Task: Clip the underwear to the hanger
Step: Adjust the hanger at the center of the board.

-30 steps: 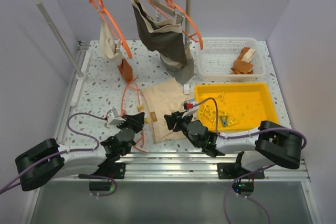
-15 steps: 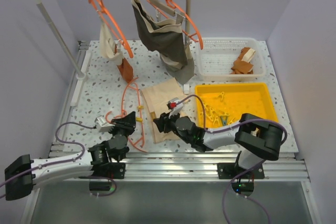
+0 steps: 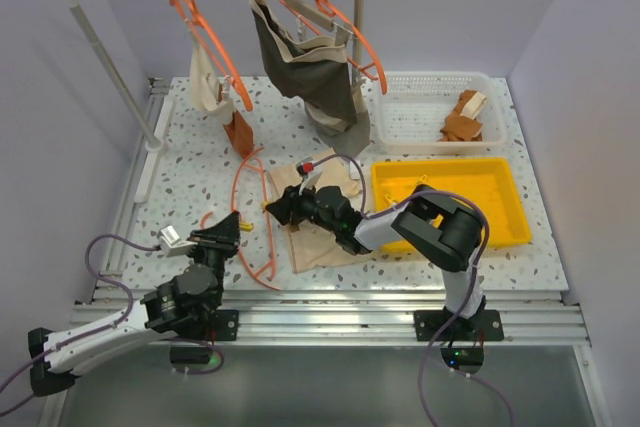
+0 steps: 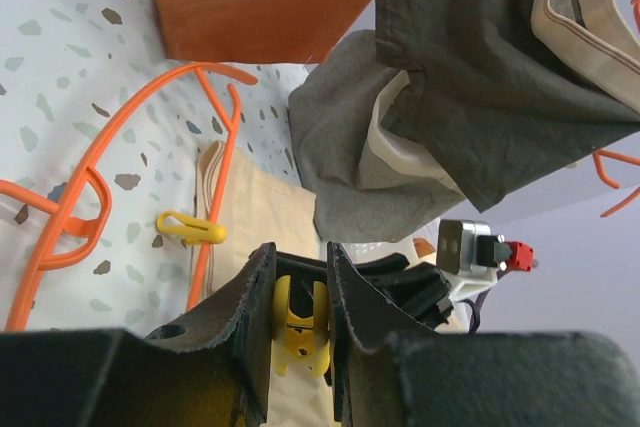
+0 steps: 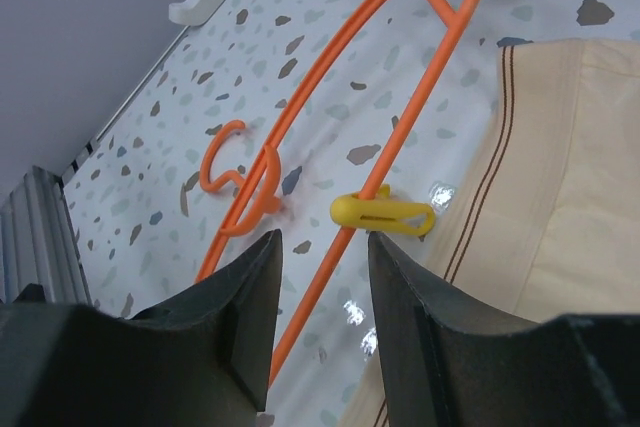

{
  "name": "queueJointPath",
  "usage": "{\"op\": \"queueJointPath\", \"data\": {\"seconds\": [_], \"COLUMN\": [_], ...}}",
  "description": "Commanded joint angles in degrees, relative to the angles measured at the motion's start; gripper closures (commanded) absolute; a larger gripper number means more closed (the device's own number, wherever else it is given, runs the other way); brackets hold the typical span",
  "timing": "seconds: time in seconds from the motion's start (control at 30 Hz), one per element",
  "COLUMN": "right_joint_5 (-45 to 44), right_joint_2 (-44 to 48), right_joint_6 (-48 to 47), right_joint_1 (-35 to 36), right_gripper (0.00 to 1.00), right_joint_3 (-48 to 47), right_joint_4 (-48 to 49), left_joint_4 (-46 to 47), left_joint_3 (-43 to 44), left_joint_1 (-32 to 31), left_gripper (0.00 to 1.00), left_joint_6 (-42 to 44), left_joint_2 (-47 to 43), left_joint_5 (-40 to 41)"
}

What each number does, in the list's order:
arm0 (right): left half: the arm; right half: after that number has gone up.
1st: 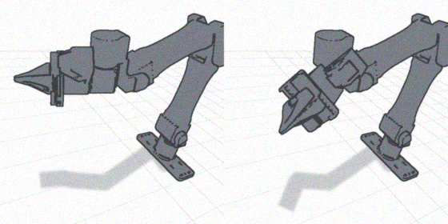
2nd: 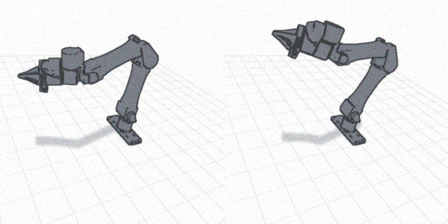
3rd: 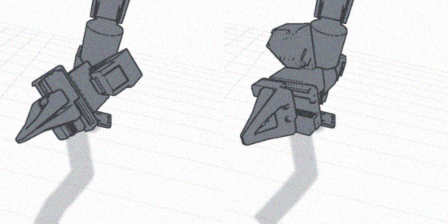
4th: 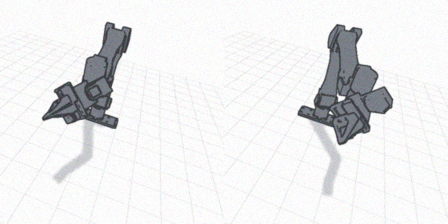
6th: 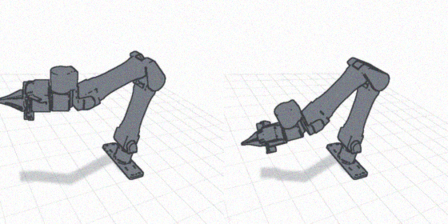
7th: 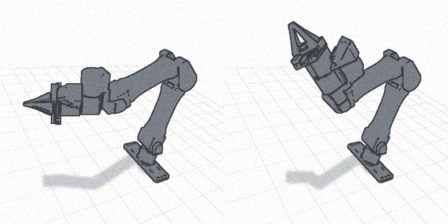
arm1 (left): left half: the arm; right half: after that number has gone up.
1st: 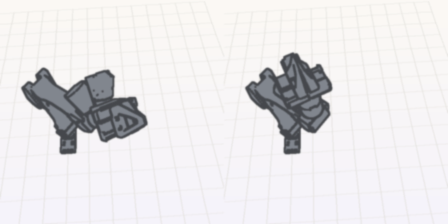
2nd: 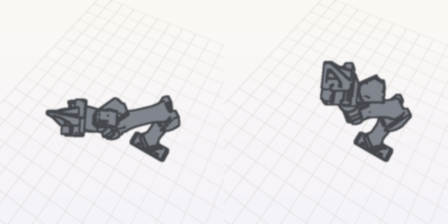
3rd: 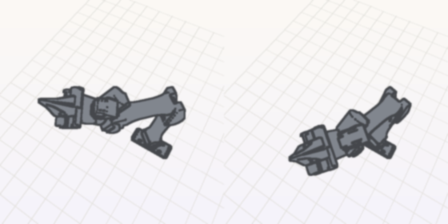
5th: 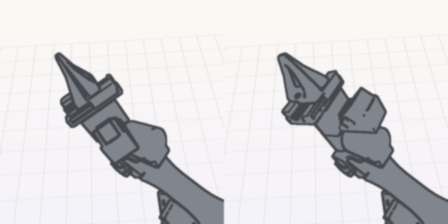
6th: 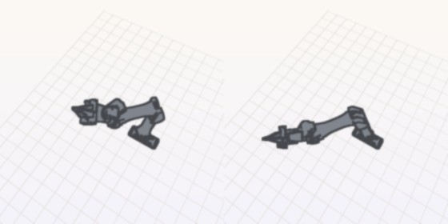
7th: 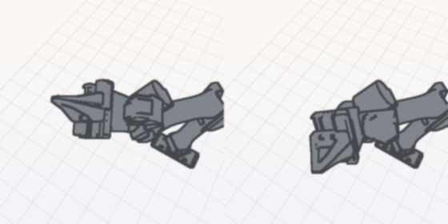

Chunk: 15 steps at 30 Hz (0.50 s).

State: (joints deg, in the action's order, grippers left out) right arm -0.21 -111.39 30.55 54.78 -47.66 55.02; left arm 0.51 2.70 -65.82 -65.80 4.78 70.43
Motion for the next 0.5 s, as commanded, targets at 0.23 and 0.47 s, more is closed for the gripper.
{"op": "queueJointPath", "data": {"seconds": [0.23,0.47], "right_joint_5": [5.6,4.1], "right_joint_2": [-8.8,-12.7], "right_joint_6": [0.3,-1.3], "right_joint_1": [-3.5,-4.4], "right_gripper": [0.58,0.59], "right_joint_3": [-13.6,-17.6], "right_joint_4": [0.6,-2.9], "left_joint_4": [-7.3,-7.4], "left_joint_3": [-7.0,-7.1], "left_joint_1": [-0.4,-0.4], "left_gripper": [1.00,1.00], "left_joint_6": [0.9,1.9], "left_joint_2": [-2.1,-3.9], "left_joint_5": [2.4,1.5]}}
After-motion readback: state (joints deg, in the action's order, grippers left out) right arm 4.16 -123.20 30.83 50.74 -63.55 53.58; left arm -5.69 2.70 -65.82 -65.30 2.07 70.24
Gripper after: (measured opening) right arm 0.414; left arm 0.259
